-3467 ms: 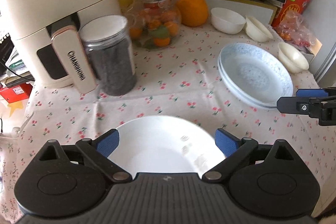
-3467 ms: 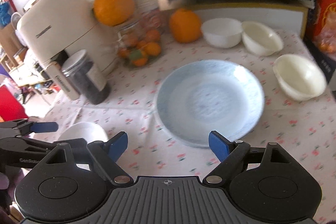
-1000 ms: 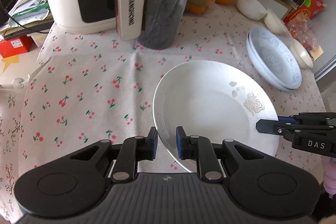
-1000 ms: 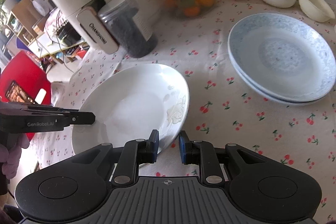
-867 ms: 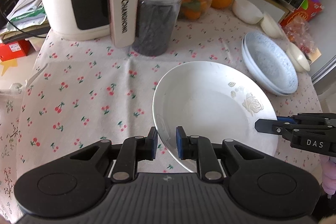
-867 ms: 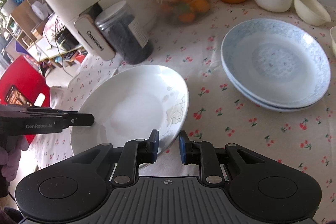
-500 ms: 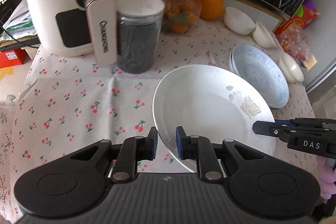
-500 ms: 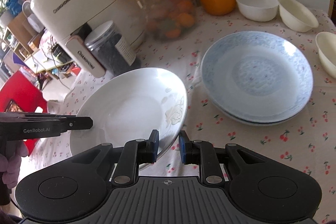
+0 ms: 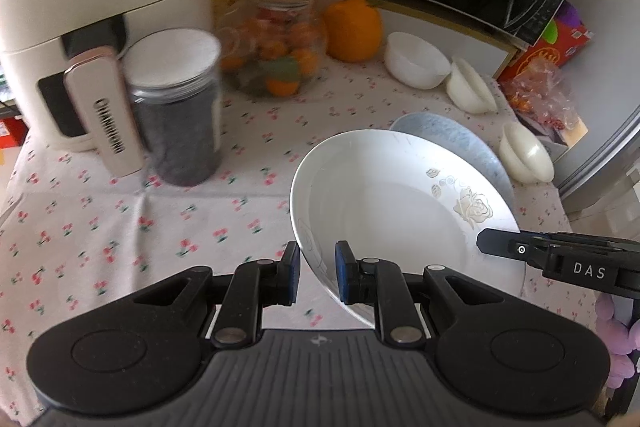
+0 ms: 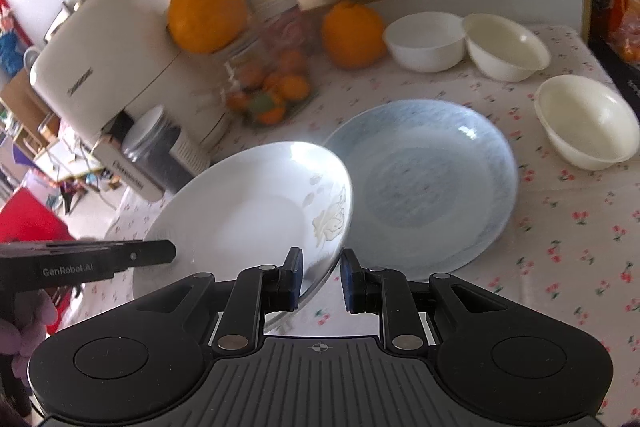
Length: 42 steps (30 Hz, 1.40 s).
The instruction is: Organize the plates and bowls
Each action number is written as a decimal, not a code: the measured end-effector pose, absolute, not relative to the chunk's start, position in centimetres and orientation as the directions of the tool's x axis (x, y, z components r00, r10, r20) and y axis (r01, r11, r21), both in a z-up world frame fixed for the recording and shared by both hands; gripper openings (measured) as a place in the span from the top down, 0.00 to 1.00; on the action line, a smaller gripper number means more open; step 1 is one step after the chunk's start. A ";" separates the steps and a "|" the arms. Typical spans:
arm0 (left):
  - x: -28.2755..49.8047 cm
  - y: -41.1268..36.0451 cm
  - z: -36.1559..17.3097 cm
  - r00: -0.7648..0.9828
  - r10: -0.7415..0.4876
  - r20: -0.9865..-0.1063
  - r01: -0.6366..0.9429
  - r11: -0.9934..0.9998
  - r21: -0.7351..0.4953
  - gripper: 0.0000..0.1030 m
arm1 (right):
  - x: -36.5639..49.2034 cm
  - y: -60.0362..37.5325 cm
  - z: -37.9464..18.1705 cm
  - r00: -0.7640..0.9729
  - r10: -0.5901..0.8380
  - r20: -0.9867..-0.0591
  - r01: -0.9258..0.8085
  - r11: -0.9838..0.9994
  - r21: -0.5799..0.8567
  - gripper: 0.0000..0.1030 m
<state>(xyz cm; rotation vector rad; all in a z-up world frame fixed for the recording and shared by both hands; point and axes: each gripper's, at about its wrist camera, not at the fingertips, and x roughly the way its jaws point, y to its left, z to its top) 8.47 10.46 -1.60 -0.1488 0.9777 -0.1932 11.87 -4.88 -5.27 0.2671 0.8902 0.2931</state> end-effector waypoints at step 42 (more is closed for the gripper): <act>14.0 0.7 -4.4 0.569 -0.216 -0.793 0.120 0.976 -0.180 0.84 | 14.9 -14.2 -6.3 0.668 0.206 -0.715 0.089 0.932 0.352 0.80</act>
